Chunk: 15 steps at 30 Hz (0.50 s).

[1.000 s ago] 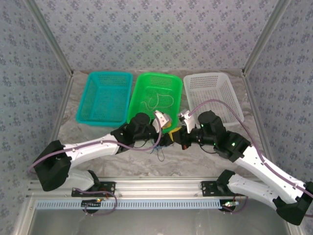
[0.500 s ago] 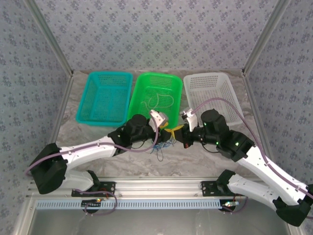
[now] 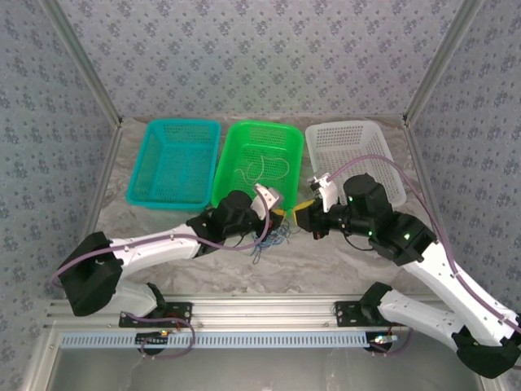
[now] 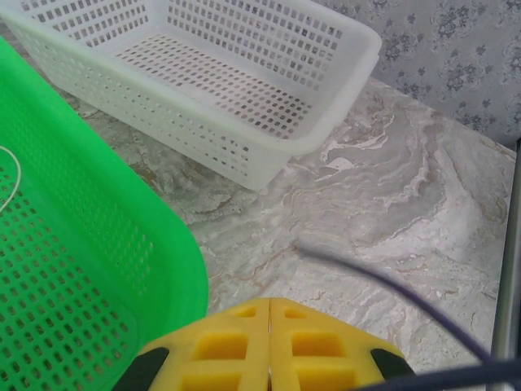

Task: Untangle the cables

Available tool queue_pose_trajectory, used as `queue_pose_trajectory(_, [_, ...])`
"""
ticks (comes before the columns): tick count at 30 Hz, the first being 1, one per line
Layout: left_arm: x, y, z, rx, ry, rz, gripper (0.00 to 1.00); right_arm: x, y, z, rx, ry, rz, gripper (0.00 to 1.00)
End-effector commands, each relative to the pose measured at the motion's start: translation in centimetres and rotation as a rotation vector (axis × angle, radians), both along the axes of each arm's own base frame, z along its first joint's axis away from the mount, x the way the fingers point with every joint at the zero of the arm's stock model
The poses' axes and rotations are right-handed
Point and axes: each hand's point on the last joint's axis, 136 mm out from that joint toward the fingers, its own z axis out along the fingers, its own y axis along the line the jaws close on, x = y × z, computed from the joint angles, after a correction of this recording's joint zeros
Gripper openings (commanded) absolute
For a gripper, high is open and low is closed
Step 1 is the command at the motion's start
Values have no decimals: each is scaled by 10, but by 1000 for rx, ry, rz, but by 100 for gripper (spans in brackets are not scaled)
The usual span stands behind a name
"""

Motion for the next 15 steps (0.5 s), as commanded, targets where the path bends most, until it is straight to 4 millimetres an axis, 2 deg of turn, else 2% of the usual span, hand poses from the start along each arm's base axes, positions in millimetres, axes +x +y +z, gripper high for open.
queue_pose_trajectory(1, [-1,-2,35,-85,-47,-4,0,0,-3,-1,-11,25,-10,24])
queue_pose_trajectory(2, [-2,-2,38,-93,-50,-4,0,1,-5,1,-13,18,-18,33])
queue_pose_trajectory(5, [1,1,47,-117,-55,19,0,12,-22,2,-52,-26,-121,72])
queue_pose_trajectory(6, [1,1,52,-130,-59,26,0,16,-30,2,-68,-44,-165,80])
queue_pose_trajectory(9, [5,2,73,-169,-75,50,0,25,-56,-6,-125,-75,-290,91])
queue_pose_trajectory(11, [8,2,88,-185,-90,60,0,28,-70,-19,-184,-72,-345,92])
queue_pose_trajectory(15, [10,2,121,-219,-124,71,0,26,-76,-39,-228,-44,-359,96])
